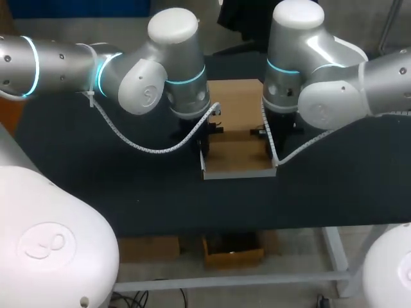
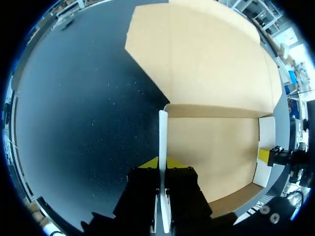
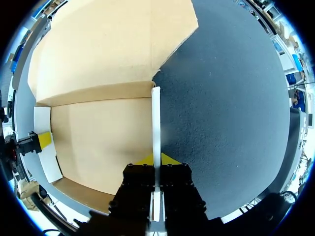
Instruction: Assemble the packaging by folding the flat box into shape, placing the metal phone stand inside, and closing the box properly
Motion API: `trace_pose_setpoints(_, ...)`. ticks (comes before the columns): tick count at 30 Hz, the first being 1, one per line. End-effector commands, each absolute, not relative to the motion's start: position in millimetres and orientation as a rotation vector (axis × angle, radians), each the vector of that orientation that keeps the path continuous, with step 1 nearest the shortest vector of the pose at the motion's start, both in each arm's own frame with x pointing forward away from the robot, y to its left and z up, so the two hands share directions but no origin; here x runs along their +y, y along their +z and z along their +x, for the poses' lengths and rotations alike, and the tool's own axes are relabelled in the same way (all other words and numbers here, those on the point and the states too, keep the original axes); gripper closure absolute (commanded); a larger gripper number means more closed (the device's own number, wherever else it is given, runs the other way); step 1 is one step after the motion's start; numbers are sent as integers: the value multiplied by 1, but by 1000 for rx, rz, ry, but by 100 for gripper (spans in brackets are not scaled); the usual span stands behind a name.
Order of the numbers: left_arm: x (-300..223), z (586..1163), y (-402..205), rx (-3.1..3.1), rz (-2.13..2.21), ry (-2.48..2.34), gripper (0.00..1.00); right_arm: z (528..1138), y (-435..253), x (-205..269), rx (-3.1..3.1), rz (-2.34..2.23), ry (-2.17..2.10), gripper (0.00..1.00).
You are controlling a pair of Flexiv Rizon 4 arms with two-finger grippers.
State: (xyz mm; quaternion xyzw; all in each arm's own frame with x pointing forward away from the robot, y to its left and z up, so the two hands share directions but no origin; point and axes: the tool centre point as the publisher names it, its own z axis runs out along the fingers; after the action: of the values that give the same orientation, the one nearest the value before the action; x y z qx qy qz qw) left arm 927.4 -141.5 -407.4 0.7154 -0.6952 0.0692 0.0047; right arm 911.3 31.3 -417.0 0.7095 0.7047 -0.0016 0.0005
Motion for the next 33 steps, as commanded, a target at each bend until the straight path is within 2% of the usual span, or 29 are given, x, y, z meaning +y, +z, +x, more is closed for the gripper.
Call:
trace_pose_setpoints(1, -142, 930, -412, -2221, 2302, 107, 100, 912, -417, 31, 2214, 2229, -15, 100)
trace_pose_setpoints(14, -139, 927, -412, -2251, 2350, 40, 100, 912, -417, 31, 2214, 2229, -15, 100)
trace_pose_setpoints(15, -138, 927, -412, -2255, 2353, 37, 100, 912, -417, 31, 2214, 2229, -15, 98)
trace_pose_setpoints(16, -138, 927, -412, -2258, 2355, 33, 100, 912, -417, 31, 2214, 2229, -15, 95)
trace_pose_setpoints(19, -137, 926, -410, -2267, 2367, 23, 100, 911, -411, 32, 2254, 2198, 51, 71)
trace_pose_setpoints(26, -133, 925, -407, -2283, 2369, 21, 100, 903, -392, 28, 2381, 2102, 279, 47)
trace_pose_setpoints(27, -133, 924, -406, -2286, 2368, 21, 100, 902, -390, 26, 2395, 2088, 310, 33)
trace_pose_setpoints(29, -132, 924, -406, -2291, 2366, 22, 100, 900, -386, 23, 2436, 2050, 385, 21)
trace_pose_setpoints(30, -132, 924, -406, -2294, 2364, 23, 100, 899, -383, 19, 2447, 2034, 412, 9)
trace_pose_setpoints(31, -132, 924, -406, -2297, 2362, 23, 100, 899, -381, 17, 2468, 2011, 448, 2)
trace_pose_setpoints(33, -131, 923, -405, -2303, 2357, 23, 100, 897, -376, 11, 2511, 1966, 535, 0)
